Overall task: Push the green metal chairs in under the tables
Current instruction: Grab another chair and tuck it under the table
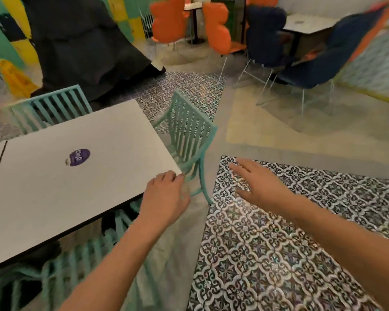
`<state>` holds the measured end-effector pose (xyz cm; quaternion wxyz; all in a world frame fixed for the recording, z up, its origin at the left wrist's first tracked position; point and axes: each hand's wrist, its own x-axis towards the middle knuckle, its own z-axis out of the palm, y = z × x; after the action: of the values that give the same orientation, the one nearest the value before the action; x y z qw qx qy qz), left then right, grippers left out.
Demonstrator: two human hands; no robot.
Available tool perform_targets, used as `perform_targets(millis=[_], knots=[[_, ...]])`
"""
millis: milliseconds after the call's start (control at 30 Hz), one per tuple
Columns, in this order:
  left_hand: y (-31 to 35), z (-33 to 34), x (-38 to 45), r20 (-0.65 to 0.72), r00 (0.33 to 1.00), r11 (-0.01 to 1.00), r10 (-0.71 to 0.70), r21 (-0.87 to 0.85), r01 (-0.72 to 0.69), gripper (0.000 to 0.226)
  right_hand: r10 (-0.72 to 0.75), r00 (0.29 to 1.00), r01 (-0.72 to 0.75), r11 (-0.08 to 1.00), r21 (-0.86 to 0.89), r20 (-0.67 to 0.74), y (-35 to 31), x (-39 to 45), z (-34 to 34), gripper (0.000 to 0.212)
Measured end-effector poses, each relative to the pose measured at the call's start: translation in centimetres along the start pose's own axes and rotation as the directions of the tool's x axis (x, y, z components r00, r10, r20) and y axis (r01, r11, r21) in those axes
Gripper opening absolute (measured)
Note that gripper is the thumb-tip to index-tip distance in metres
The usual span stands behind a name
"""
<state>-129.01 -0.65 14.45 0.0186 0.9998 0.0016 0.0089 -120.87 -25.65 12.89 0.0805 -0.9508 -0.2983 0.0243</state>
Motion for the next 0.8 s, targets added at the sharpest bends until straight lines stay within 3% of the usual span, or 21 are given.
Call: perform_targets(millis=[167,433,800], knots=[[2.4,0.6,11.3,0.027,0.995,0.994,-0.095,-0.055,0.096,0.051,0.004,1.0,-0.003,0.999,0.032,-0.03,5.8,8.2,-1.3,0.071],[2.5,6.4,29.2,0.138,0.972,0.95,-0.191,-0.223,0.218,0.048,0.053,0.99,-0.059,0.998,0.039,0.131,14.5,22.4,0.9,0.069],[1.7,10.3,51.1,0.289,0.891,0.865,-0.349,-0.266,0.425,0.059,-0.072,0.987,0.063,0.996,0.068,0.144,27.5,41.2,-0.6,0.068]])
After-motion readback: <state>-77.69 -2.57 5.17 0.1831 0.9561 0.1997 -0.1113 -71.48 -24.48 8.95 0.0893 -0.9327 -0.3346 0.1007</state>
